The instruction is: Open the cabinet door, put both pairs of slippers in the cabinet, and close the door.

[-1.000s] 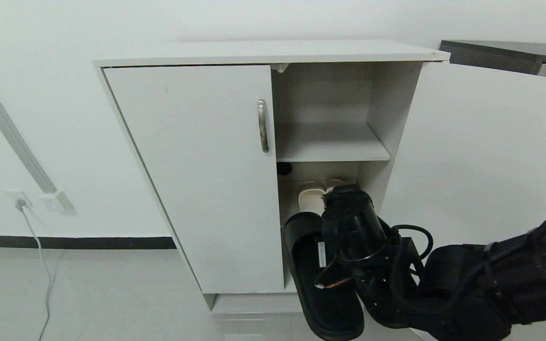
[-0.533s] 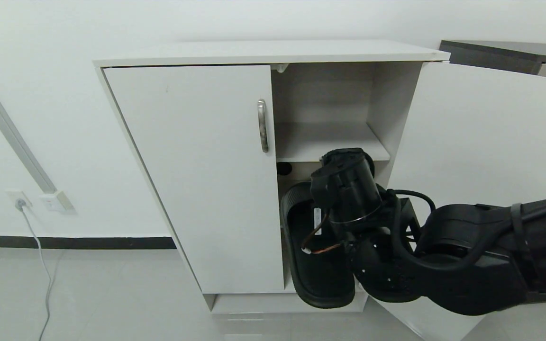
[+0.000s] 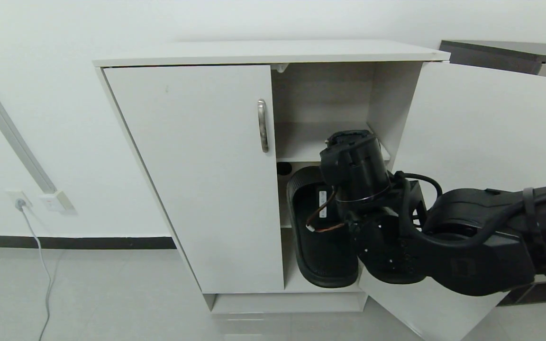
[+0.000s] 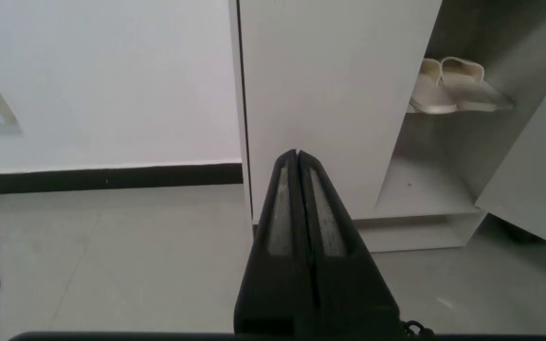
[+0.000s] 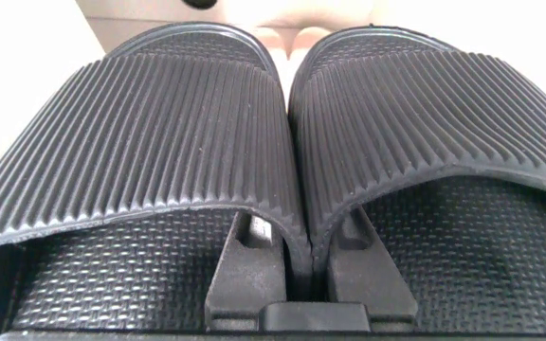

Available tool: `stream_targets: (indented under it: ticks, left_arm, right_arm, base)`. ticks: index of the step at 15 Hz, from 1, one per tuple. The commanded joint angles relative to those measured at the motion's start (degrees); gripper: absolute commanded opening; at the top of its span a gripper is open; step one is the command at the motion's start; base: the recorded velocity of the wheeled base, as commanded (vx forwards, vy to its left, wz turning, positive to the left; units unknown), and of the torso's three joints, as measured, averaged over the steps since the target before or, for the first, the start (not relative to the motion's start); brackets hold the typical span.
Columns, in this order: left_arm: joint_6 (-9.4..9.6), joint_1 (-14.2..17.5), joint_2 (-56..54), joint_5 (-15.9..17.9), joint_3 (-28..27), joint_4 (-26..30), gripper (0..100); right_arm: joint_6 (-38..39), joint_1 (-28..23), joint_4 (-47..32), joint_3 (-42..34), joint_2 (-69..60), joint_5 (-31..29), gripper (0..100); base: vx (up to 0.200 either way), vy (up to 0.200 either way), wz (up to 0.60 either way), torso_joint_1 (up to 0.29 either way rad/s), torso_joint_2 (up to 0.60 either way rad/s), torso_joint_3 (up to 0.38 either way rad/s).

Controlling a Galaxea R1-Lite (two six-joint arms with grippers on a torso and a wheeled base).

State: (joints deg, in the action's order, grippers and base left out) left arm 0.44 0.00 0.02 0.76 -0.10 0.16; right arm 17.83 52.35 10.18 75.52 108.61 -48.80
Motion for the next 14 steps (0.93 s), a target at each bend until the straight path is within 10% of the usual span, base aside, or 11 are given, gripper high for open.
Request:
stream_targets:
  ticks: [1, 6, 14]
  left_arm:
    - [-0.09, 0.0, 0.0, -0.1, 0.0, -0.1, 0]
    - [-0.09, 0.0, 0.1, -0.1, 0.0, -0.1, 0]
    - [0.0, 0.0, 0.1, 0.1, 0.0, 0.0, 0]
  right_arm:
    - [-0.3, -0.1, 0.0, 0.4, -0.6, 0.0, 0]
    - [-1.9, -0.9, 0.1, 3.5, -0.5, 0.0, 0]
    - [-2.5, -2.5, 0.1, 4.0, 0.4, 0.0, 0]
  base:
    - [0.0, 0.0, 0.0, 0.0, 0.0, 0.0]
    - [0.0, 0.0, 0.0, 0.0, 0.0, 0.0]
    - [0.2, 0.0, 0.0, 0.001, 0.0, 0.004]
